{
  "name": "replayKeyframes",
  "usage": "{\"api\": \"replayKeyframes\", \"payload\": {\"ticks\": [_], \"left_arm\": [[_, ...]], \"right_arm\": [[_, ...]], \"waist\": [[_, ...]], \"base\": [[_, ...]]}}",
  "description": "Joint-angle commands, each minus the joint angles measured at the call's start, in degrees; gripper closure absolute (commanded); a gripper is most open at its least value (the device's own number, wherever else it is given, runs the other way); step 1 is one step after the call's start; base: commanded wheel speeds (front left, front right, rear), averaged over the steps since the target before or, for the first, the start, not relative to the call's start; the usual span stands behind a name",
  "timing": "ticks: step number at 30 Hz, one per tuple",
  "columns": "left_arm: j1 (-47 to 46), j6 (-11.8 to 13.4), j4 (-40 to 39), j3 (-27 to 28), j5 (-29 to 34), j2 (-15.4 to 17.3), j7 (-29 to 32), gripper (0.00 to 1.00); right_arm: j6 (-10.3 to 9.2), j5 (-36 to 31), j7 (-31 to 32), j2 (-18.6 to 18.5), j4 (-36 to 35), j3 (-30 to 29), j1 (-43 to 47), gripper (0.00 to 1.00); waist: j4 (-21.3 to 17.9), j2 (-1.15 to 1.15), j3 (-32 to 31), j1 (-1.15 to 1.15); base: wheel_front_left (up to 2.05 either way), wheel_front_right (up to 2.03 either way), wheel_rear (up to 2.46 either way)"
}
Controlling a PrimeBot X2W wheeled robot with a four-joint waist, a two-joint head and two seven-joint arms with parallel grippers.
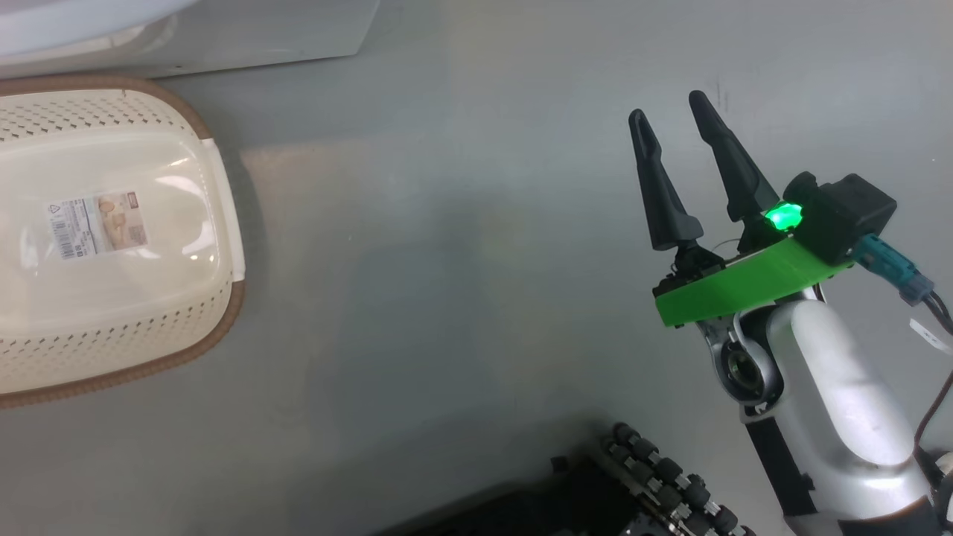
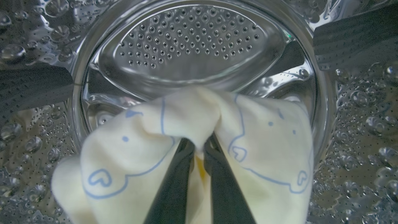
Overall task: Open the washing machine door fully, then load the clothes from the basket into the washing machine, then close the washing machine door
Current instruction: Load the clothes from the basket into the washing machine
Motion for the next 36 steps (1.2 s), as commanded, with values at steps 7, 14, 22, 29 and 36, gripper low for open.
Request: {"api": "replayKeyframes", "payload": {"ticks": [7,14,22,29,36], "left_arm": [[-3.5,0.0,3.2,-0.7,1.5,2.0,-1.8,1.00],[-3.1,0.0,10.0,-5.8,-0.8,1.2,0.6,1.00],[-3.3,0.0,13.3,-11.9,-4.7,1.7,3.4,1.00],[-3.7,0.0,14.6,-15.1,-7.5,2.3,2.4,0.00],[-2.1,0.0,15.6,-16.8,-9.7,1.9,0.6,0.00]], "right_arm": [[0.20,1.3,-0.4,0.1,-1.8,1.4,0.4,0.00],[0.20,1.4,-0.4,0.1,-1.8,1.5,0.3,0.00],[0.20,1.9,-0.4,0.1,-1.6,1.9,-0.4,0.00],[0.20,2.1,-0.4,0.1,-1.4,1.9,-0.6,0.00],[0.20,1.7,-0.4,0.1,-1.2,1.0,-0.4,0.00]], "waist": [[-0.9,0.00,0.8,-0.01],[-1.1,0.00,1.6,-0.01],[-1.6,0.00,2.2,-0.01],[-1.7,0.00,2.1,-0.01],[-1.3,0.00,0.8,-0.01]], "base": [[0.00,0.00,0.00],[0.00,0.00,0.00],[0.00,0.00,0.00],[0.00,0.00,0.00],[0.00,0.00,0.00]]}}
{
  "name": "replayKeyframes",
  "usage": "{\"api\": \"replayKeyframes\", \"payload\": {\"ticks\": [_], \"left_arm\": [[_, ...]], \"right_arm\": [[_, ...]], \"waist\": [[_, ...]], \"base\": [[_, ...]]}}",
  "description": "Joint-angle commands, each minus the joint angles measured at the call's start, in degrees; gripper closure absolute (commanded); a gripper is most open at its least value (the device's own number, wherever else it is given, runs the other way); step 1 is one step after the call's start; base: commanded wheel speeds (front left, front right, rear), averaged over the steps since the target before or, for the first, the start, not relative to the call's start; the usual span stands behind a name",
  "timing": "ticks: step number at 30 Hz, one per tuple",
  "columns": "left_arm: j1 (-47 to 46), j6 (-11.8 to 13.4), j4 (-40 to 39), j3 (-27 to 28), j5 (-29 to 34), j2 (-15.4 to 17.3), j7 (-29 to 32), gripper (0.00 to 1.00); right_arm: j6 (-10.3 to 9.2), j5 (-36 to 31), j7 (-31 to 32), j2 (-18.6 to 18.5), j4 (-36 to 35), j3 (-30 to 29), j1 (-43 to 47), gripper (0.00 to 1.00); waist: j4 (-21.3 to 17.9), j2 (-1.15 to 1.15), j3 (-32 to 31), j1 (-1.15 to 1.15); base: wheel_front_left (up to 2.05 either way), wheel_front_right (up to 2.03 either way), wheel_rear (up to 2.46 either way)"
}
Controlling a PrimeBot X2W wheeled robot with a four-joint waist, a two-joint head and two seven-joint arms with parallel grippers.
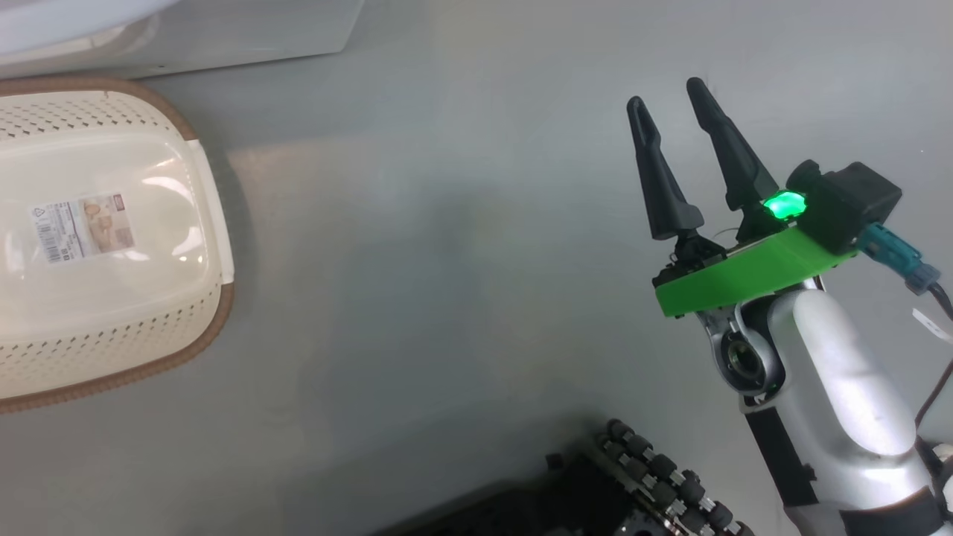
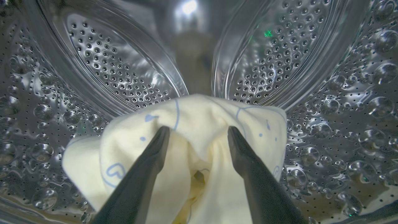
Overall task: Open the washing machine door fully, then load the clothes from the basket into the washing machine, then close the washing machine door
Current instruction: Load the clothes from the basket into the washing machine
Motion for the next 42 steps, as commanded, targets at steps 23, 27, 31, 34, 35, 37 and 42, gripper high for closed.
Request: {"api": "replayKeyframes", "payload": {"ticks": [23,27,31,34,35,37,42], "left_arm": [[21.0,0.0,-8.9,-1.7,-6.4,0.0,-2.8,0.00],[26.0,0.0,-12.3,0.6,-6.6,-0.1,-2.8,0.00],[32.1,0.0,-15.3,3.3,-7.4,-1.8,-2.8,0.00],[36.8,0.0,-17.7,5.1,-7.1,-3.0,-2.8,0.00],[38.3,0.0,-18.6,5.6,-7.0,-3.3,-2.8,0.00],[41.4,0.1,-20.2,6.7,-6.6,-3.7,-2.8,0.00],[47.9,0.8,-24.7,9.8,-5.6,-4.2,-2.8,0.00]], "right_arm": [[0.20,-4.9,-0.4,0.0,0.0,-4.9,3.1,0.00],[0.20,-5.6,-0.4,0.0,0.5,-6.0,3.8,0.00],[0.20,-6.5,-0.4,0.0,1.1,-7.1,4.8,0.00],[0.20,-5.4,-0.4,0.0,1.3,-7.7,5.7,0.00],[0.20,-5.5,-0.4,0.0,1.5,-7.7,5.9,0.00],[0.20,-5.8,-0.4,0.0,1.7,-7.7,6.3,0.00],[0.20,-6.4,-0.4,0.0,2.1,-8.5,7.7,0.00]], "waist": [[7.3,0.00,-12.0,0.00],[8.5,0.00,-14.6,0.00],[10.0,0.00,-18.0,0.00],[11.0,0.00,-20.8,0.00],[11.3,0.00,-21.7,0.00],[11.8,0.00,-23.4,0.00],[13.3,0.00,-26.9,0.00]], "base": [[0.00,0.00,0.00],[0.00,0.00,0.00],[0.00,0.00,0.00],[0.00,0.00,0.00],[0.00,0.00,0.00],[0.00,0.00,0.00],[0.00,0.00,0.00]]}}
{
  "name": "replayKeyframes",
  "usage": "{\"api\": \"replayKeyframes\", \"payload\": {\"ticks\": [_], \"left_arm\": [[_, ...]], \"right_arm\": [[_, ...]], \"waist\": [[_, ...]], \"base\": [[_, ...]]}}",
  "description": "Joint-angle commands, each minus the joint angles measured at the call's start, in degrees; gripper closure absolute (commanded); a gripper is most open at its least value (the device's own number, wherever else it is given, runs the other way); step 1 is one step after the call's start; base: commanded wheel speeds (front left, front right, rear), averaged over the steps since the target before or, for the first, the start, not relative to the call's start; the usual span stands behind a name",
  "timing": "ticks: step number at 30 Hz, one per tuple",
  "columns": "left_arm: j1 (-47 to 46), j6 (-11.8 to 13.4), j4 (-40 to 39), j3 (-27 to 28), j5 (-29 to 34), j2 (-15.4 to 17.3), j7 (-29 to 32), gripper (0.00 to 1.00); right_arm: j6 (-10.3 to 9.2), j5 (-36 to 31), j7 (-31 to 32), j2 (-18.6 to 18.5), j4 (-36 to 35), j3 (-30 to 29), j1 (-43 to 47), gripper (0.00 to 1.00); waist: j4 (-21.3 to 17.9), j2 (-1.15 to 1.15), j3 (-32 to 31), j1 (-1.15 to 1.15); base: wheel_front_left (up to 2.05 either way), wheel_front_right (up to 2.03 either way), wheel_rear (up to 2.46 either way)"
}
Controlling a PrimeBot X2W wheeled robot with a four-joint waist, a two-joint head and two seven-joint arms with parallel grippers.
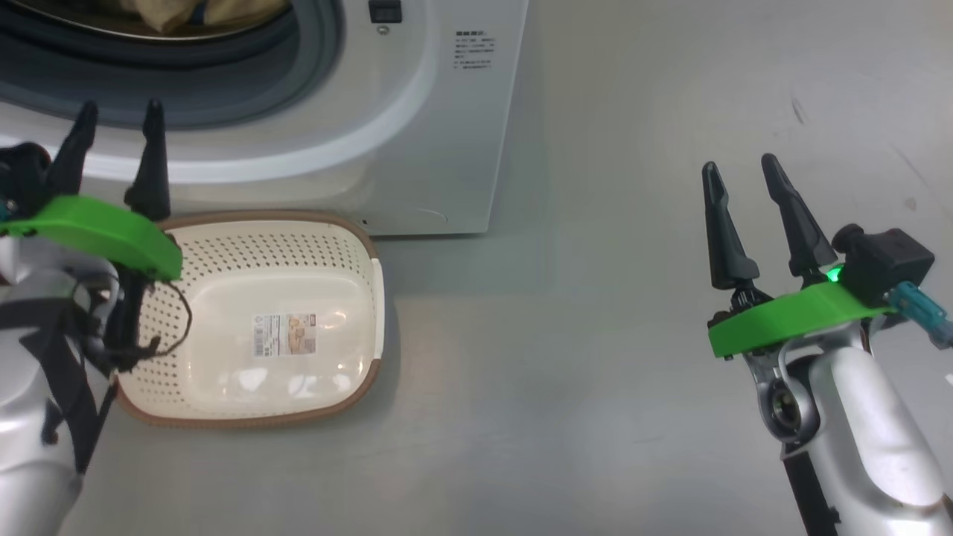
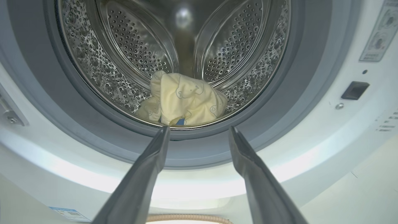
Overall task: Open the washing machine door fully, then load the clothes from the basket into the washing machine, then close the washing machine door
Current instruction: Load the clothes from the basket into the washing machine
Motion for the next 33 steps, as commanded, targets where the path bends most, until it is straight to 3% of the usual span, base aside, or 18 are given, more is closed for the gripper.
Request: {"api": "replayKeyframes", "payload": {"ticks": [1,12,23,33], "left_arm": [[0.4,0.3,-2.1,2.5,0.7,2.3,-0.4,0.00],[19.4,4.3,-14.6,8.5,3.5,1.8,-0.4,0.00],[37.7,7.3,-26.4,14.7,10.3,-4.7,-0.4,0.00],[45.3,5.7,-31.3,20.4,16.5,-10.4,-0.4,0.00]], "right_arm": [[0.20,-0.5,-0.4,0.0,-1.3,0.4,0.9,0.00],[0.20,-0.7,-0.4,-0.2,-1.0,-0.7,5.9,0.00],[0.20,-0.1,-0.4,-0.4,-0.6,-1.0,12.4,0.00],[0.20,0.6,-0.4,-0.5,-1.0,0.0,14.4,0.00]], "waist": [[1.9,-0.01,-2.7,0.01],[4.9,-0.01,-11.4,0.01],[7.9,-0.01,-20.1,0.01],[7.7,-0.01,-22.7,0.01]], "base": [[0.00,0.00,0.00],[0.00,0.00,0.00],[0.00,0.00,0.00],[0.00,0.00,0.00]]}}
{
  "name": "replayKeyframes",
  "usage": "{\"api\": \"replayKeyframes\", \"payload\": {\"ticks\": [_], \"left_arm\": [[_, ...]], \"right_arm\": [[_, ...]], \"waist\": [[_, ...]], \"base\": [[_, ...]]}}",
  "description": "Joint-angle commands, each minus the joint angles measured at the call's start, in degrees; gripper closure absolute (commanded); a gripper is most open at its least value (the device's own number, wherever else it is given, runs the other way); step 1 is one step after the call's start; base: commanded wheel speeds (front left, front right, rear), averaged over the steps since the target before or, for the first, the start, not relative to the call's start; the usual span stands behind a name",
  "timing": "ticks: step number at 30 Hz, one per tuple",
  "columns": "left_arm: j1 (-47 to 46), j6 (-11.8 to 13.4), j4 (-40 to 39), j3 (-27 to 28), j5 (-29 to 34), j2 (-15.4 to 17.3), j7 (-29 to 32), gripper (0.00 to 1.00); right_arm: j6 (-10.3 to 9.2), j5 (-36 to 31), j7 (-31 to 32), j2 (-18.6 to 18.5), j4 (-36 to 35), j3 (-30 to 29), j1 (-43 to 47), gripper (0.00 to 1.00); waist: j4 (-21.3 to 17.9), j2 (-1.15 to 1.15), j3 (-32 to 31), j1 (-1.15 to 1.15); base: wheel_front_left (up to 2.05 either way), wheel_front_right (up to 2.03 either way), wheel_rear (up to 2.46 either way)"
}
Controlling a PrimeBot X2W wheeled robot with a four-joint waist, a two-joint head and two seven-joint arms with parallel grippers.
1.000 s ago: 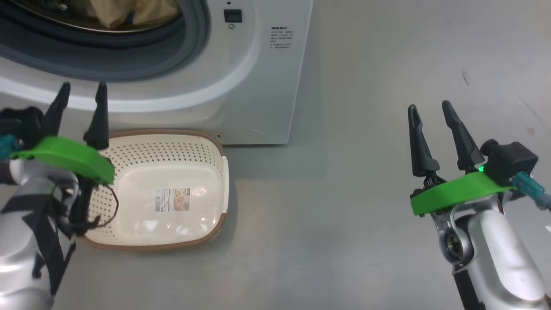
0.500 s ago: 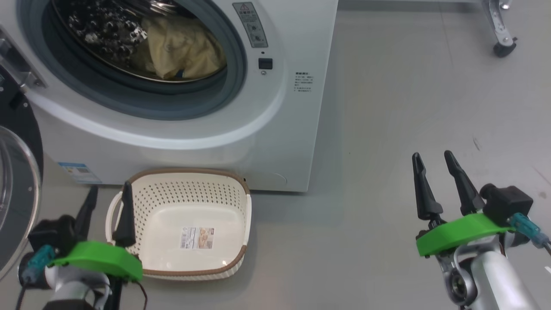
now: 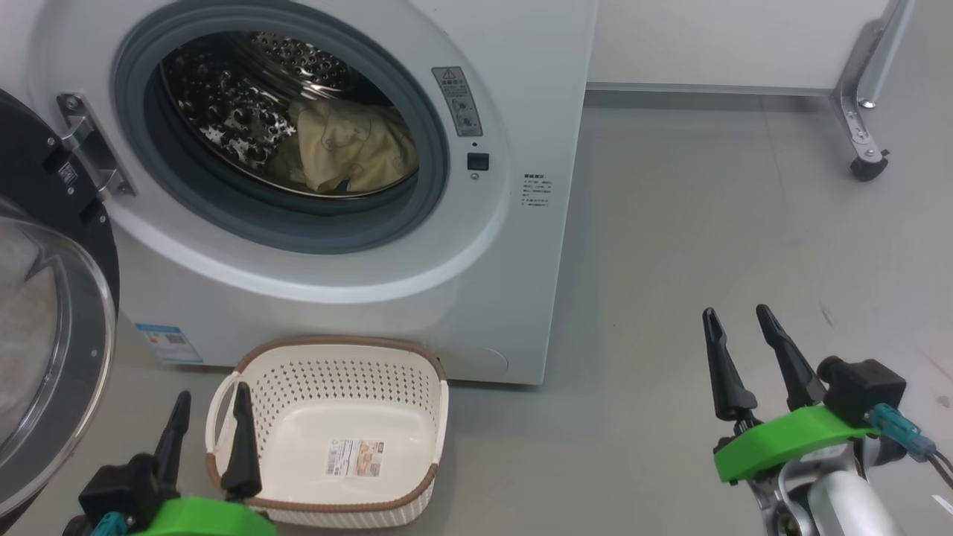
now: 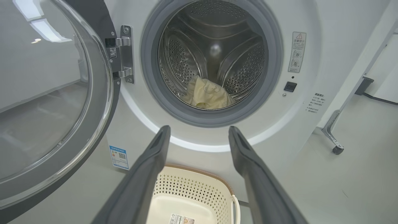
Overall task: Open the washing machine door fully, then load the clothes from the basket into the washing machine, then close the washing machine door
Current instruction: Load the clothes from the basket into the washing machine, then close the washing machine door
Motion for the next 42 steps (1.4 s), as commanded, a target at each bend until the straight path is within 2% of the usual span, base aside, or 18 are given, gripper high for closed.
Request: {"api": "replayKeyframes", "payload": {"ticks": [1,8,18,33,42], "left_arm": [[-1.5,-0.7,-2.8,3.4,1.8,-0.1,-0.4,0.00],[0.6,-3.2,-3.1,5.8,5.5,-3.7,-0.4,0.00],[0.8,-5.7,-1.7,8.3,6.9,-6.7,-0.4,0.00],[-0.5,-6.5,0.4,9.0,8.5,-8.6,-0.4,0.00],[-1.2,-6.5,1.1,8.8,7.9,-8.6,-0.4,0.00]], "right_arm": [[0.20,0.6,-0.4,-0.4,-2.1,1.4,-1.2,0.00],[0.20,-0.2,-0.4,-0.2,-2.1,1.3,-0.8,0.00],[0.20,-1.5,-0.4,-0.1,-1.9,1.3,-1.8,0.00],[0.20,-2.0,-0.4,0.0,-1.4,1.4,-2.7,0.00],[0.20,-2.0,-0.4,0.0,-1.3,1.7,-2.7,0.00]], "waist": [[-0.2,-0.01,-0.2,0.01],[-0.8,-0.01,-0.8,0.01],[-1.6,-0.01,-0.9,0.01],[-1.5,-0.01,-0.5,0.01],[-1.8,-0.01,0.2,0.01]], "base": [[0.00,0.00,0.00],[0.00,0.00,0.00],[0.00,0.00,0.00],[0.00,0.00,0.00],[0.00,0.00,0.00]]}}
